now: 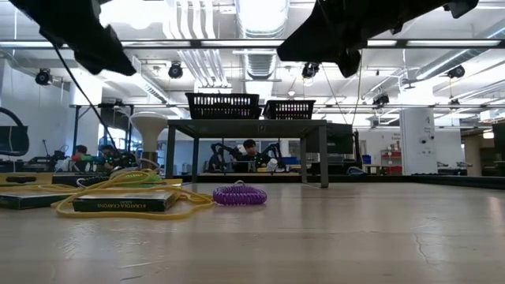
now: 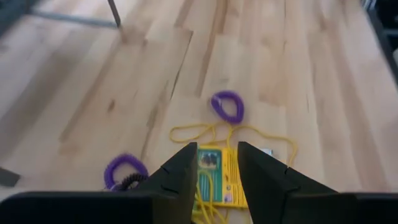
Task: Pick & Place Office Desk Supplies
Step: Put the right box of crayons into the bottom left black bin on the shelf
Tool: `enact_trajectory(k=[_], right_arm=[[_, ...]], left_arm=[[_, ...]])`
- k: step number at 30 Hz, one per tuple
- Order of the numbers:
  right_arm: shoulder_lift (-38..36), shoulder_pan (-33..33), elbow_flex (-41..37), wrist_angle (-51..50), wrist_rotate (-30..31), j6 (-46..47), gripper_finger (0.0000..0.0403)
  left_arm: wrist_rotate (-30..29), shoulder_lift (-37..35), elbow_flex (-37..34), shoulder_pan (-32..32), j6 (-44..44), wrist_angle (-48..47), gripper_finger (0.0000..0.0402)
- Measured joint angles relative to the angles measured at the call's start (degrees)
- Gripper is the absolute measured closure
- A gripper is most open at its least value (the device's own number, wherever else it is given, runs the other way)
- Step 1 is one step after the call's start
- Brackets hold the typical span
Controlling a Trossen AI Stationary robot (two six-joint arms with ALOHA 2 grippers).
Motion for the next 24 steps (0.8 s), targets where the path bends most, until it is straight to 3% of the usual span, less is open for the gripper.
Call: enact_trajectory(k=[6,12,18,24], right_arm=[[3.5,-3.1,1.8,-0.2,-12.6,6.4,0.0323],[14.9,-7.2,12.7,-2.6,-23.6,6.6,0.0271],[26.3,-12.1,27.4,-18.1,-29.6,5.6,0.0232],[36.5,-16.3,40.5,-28.0,-39.2,1.3,0.0226]], left_arm=[[1.1,2.8,0.1,0.7,0.0,0.0,0.0282],[1.8,2.5,0.1,0.7,-2.0,-1.2,0.0282],[3.4,2.1,0.2,0.5,-4.0,-3.8,0.0282],[3.6,2.2,0.1,0.5,-4.5,-5.1,0.0282]])
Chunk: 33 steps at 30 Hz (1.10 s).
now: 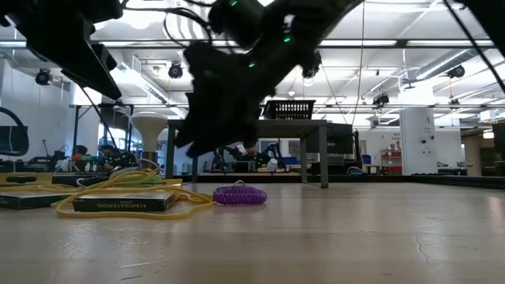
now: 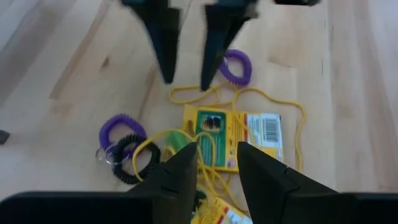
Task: Pick & Place Office Desk Supplies
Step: Put the right box of crayons into the bottom left black bin on the shelf
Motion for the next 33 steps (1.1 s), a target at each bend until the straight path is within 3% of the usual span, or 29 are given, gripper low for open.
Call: enact_trajectory(k=[9,14,18,22,25,33], right_arm=[[10.8,-2.4,12.6,-8.3,-7.4,-5.1,0.0249],[12.8,-2.6,14.8,-9.8,-13.0,-6.3,0.0272],[12.8,-2.6,14.9,-10.2,-13.8,-6.5,0.0312],[12.4,-2.4,14.8,-10.7,-13.9,-8.2,0.0376],[10.7,-1.7,14.7,-11.7,-11.7,-9.1,0.0389],[-2.1,3.0,7.2,-13.4,3.7,-13.5,0.0394]], left_arm=[[0.0,0.1,0.0,-0.2,-0.2,0.5,0.0282],[0.0,0.1,0.0,-0.2,-0.2,0.3,0.0282],[0.0,0.0,0.0,-0.2,-0.2,0.4,0.0282],[0.0,0.0,0.0,-0.2,-0.8,0.0,0.0282],[0.0,0.0,0.0,-0.3,-2.3,-0.9,0.0282],[-3.1,0.0,0.0,-1.5,-4.4,-1.2,0.0282]])
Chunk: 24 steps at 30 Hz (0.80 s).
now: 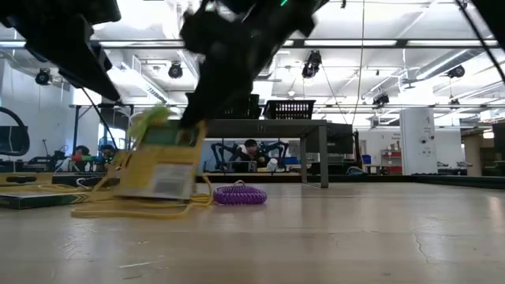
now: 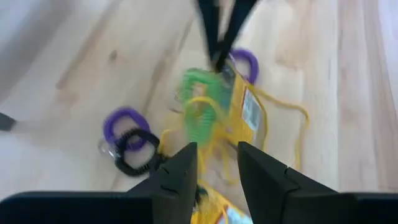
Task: Pick & Place Office Desk Supplies
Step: Put the right box of crayons into the bottom left black bin on the shelf
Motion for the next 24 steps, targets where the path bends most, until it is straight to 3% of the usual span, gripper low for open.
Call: enact_trajectory(k=[5,10,13,16,19,21,24], right_arm=[[-8.6,2.7,-9.4,1.8,8.7,3.0,0.0394],[-16.3,5.0,-17.3,1.5,17.8,14.2,0.0394],[-18.9,5.3,-18.8,1.9,20.1,19.3,0.0394],[-19.6,4.7,-17.8,5.8,19.9,16.2,0.0394],[-18.1,4.0,-15.4,6.4,14.9,10.4,0.0394],[-16.8,3.8,-13.7,1.2,12.9,8.9,0.0394],[-14.8,3.8,-10.8,-6.3,17.7,10.8,0.0394]], left_arm=[[-3.4,0.0,-3.4,-0.1,3.4,11.5,0.0282],[-5.7,0.0,-11.2,0.2,9.1,34.3,0.0282],[-6.4,0.0,-15.8,0.5,14.5,49.0,0.0282],[-6.6,0.0,-18.5,1.1,19.0,58.8,0.0282],[-6.6,0.0,-19.1,1.7,20.7,61.7,0.0282],[-6.6,0.0,-19.1,2.0,20.7,61.9,0.0282],[-6.6,0.0,-19.0,3.0,20.4,62.2,0.0282]])
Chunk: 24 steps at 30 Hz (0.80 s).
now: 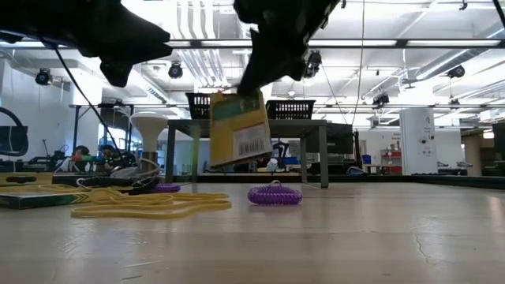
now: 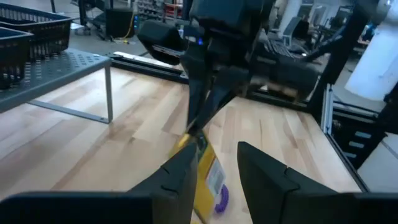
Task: Pick & Place Office Desk Supplies
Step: Put the right box of crayons into the bottom left black bin on the shelf
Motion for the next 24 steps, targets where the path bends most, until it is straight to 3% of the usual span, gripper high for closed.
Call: enact_trajectory(k=[7,16,19,24], right_arm=[[3.3,-0.1,3.2,-0.9,2.0,-4.4,0.0394],[0.4,3.8,0.5,0.9,8.5,-6.7,0.0394],[-1.1,5.8,-2.2,5.4,12.7,-6.8,0.0394],[-4.6,7.7,-8.5,19.2,14.8,-9.0,0.0394]], left_arm=[[0.7,0.0,0.0,4.2,-0.2,-0.4,0.0282],[0.7,0.0,0.0,4.7,1.6,-1.7,0.0282],[0.8,0.0,0.0,4.7,3.2,-1.7,0.0281],[0.9,0.1,0.0,4.7,5.4,-0.2,0.0255]])
